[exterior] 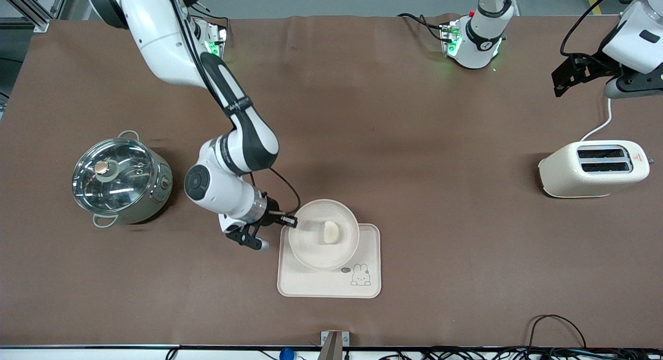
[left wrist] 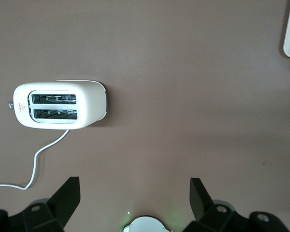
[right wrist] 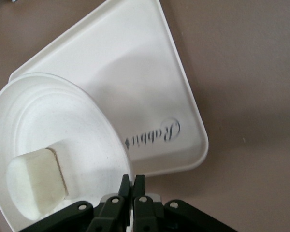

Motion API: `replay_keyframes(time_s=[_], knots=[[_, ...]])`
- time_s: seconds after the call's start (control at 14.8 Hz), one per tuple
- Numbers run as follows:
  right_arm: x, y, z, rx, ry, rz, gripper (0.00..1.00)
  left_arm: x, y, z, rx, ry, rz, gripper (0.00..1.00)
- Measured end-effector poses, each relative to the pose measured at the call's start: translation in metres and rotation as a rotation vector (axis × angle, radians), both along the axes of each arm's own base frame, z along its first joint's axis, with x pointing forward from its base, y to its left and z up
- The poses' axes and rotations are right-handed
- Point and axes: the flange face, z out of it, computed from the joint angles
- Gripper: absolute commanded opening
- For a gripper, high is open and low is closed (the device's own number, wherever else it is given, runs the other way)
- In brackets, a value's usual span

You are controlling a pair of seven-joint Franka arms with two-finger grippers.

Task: Place bun in plate and plate on tray
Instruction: 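Open the right gripper to release the plate on the tray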

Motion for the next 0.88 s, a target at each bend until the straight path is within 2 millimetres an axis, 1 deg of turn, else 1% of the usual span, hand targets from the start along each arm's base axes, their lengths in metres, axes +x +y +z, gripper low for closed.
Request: replay_keyframes(time_s=[0.2,0.34,0.41,0.54,0.61,0.68,0.74,0.81,0.88], knots=[[0.013,0.011,-0.037,-0.012,-0.010,0.010,0.00,0.006,-0.003,-0.002,-0.035,-0.018,-0.004,1.00],[0.018,0.013,-0.054,-0.017,-0.016,0.010,0.00,0.011,-0.005,-0.004,-0.050,-0.033,-0.007,1.00],[0.021,0.013,-0.058,-0.020,-0.019,0.010,0.00,0.013,-0.006,-0.006,-0.055,-0.037,-0.010,1.00],[0.024,0.011,-0.058,-0.026,-0.029,0.010,0.00,0.015,-0.007,-0.007,-0.058,-0.040,-0.014,1.00],[0.026,0.009,-0.057,-0.029,-0.034,0.010,0.05,0.015,-0.007,-0.007,-0.058,-0.041,-0.014,1.00],[0.027,0.008,-0.056,-0.030,-0.037,0.009,0.39,0.015,-0.007,-0.007,-0.058,-0.041,-0.015,1.00],[0.027,0.008,-0.055,-0.030,-0.038,0.007,0.70,0.015,-0.007,-0.007,-0.058,-0.042,-0.015,1.00],[0.028,0.006,-0.055,-0.030,-0.039,0.004,0.71,0.015,-0.007,-0.007,-0.058,-0.043,-0.015,1.00],[0.030,0.003,-0.054,-0.030,-0.043,-0.002,0.75,0.015,-0.007,-0.007,-0.058,-0.043,-0.015,1.00]])
